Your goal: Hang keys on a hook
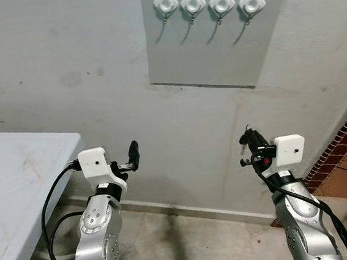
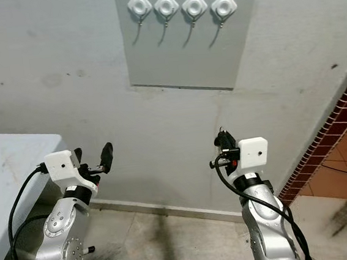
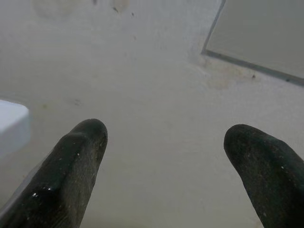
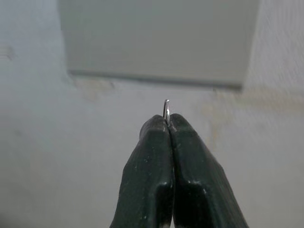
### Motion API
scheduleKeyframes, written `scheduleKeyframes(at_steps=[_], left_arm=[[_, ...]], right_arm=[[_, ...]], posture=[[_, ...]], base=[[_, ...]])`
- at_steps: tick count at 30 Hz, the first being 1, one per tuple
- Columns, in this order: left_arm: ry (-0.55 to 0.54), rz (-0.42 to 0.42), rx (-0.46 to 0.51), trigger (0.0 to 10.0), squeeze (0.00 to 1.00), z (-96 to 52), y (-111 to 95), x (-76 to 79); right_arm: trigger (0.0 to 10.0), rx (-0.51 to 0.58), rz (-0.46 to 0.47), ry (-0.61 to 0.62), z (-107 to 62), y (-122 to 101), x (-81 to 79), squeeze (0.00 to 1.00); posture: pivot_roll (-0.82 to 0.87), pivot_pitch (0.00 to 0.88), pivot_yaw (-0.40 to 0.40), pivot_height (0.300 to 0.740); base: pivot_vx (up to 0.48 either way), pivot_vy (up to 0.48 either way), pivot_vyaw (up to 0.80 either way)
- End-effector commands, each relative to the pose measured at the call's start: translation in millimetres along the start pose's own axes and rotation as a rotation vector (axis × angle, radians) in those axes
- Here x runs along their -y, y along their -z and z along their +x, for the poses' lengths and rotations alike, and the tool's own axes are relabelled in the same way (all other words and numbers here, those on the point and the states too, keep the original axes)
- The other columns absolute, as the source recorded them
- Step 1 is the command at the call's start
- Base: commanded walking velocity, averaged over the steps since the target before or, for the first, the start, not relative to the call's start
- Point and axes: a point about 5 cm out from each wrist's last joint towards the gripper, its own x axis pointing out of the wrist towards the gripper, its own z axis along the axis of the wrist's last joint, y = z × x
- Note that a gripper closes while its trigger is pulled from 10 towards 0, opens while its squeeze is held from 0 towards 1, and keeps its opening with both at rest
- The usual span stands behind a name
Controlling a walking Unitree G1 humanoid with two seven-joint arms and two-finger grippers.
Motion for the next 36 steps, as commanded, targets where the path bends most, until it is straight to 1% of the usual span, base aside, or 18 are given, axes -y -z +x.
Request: scheduleKeyframes(at_steps=[1,7,13,31,32,36], left_arm=[[0.036,0.026,0.039,10.0,0.00,0.4,-10,5.2],[0.091,0.048,0.067,10.0,0.00,2.7,-21,12.1],[0.126,0.059,0.059,10.0,0.00,1.5,-21,15.8],[0.124,0.041,0.035,10.0,0.00,0.5,-19,18.9],[0.110,0.039,0.028,10.0,0.00,0.7,-18,18.4],[0.116,0.049,0.039,10.0,0.00,1.1,-20,19.8]], right_arm=[[10.0,0.077,0.004,-0.015,1.2,-15,-0.1,0.00],[10.0,0.115,-0.002,-0.006,3.6,-25,0.4,0.00],[10.0,0.117,-0.002,-0.006,2.7,-25,-0.5,0.00],[10.0,0.103,0.000,-0.009,1.7,-24,-1.6,0.00],[10.0,0.097,-0.001,-0.009,1.7,-23,-1.6,0.00],[10.0,0.088,-0.004,-0.013,3.4,-23,-2.5,0.00]], posture=[[-0.01,0.000,-0.029,0.740],[-0.01,0.000,-0.020,0.740],[-0.02,0.000,-0.015,0.740],[-0.01,0.000,-0.018,0.740],[-0.01,0.000,-0.019,0.740],[-0.01,0.000,-0.021,0.740]], base=[[0.296,0.000,0.00],[0.309,0.000,0.00],[0.311,0.000,0.00],[0.307,0.000,0.00],[0.000,0.000,0.00],[0.000,0.000,0.00]])
